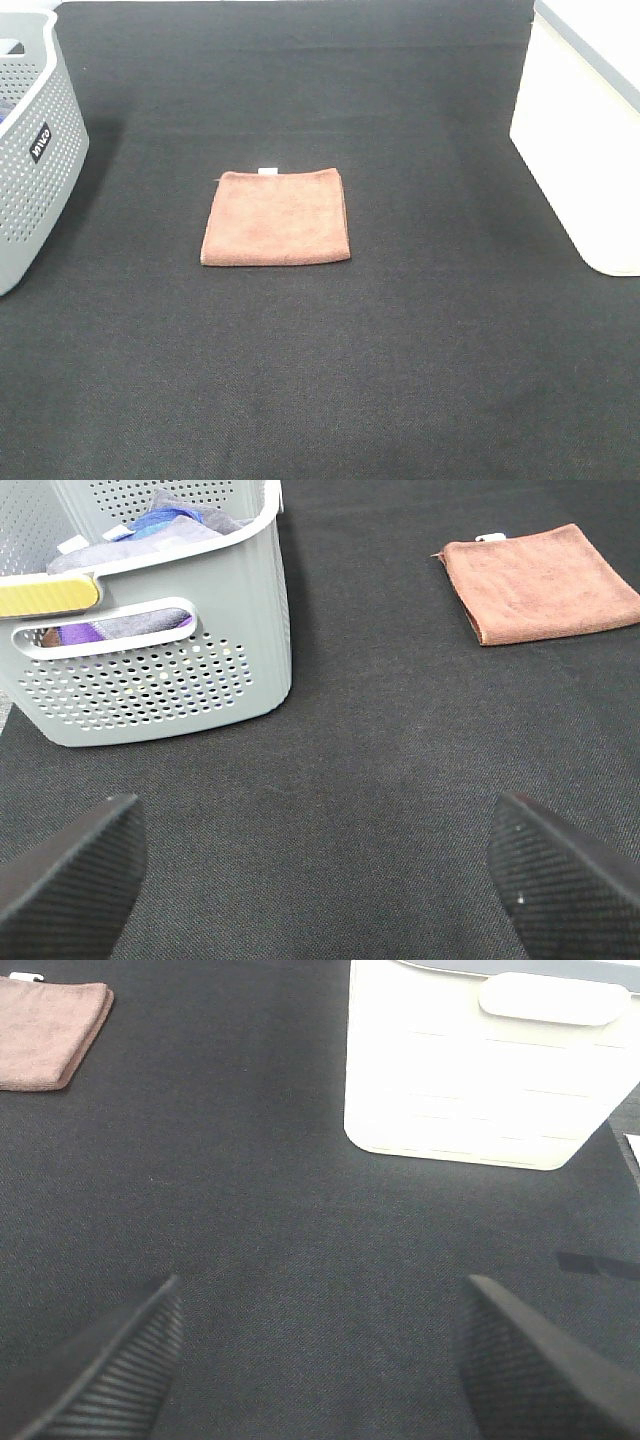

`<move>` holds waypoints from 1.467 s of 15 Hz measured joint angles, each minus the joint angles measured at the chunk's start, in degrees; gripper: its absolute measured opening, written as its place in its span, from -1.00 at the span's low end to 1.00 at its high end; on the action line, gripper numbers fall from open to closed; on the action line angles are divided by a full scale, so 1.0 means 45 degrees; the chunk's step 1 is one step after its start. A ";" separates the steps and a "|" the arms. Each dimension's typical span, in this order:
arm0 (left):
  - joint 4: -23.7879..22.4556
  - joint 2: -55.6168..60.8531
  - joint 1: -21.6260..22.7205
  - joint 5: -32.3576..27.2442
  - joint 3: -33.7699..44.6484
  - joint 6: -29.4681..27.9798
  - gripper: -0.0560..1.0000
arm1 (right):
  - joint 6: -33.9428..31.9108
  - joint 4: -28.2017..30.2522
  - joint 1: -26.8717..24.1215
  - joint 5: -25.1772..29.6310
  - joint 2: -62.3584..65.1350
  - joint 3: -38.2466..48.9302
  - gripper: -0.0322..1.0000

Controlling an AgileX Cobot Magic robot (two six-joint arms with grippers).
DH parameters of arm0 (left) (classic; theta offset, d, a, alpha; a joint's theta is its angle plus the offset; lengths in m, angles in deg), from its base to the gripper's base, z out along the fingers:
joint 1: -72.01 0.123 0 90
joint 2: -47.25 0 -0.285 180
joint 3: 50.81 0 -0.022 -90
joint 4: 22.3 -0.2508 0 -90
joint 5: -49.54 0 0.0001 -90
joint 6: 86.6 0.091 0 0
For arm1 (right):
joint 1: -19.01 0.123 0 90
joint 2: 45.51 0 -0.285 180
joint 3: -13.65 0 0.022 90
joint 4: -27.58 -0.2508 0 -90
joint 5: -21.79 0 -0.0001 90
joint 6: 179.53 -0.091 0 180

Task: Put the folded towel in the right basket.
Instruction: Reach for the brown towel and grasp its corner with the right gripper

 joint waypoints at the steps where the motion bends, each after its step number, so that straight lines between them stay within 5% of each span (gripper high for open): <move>1: 0.0000 0.0000 0.0000 0.0000 0.0000 0.0000 0.77 | 0.0000 0.0000 0.0000 0.0000 0.0000 0.0000 0.45; 22: 0.0000 0.0000 0.0000 0.0000 0.0000 0.0000 0.77 | 0.0000 -0.0089 0.0000 0.0000 0.0000 0.0000 0.45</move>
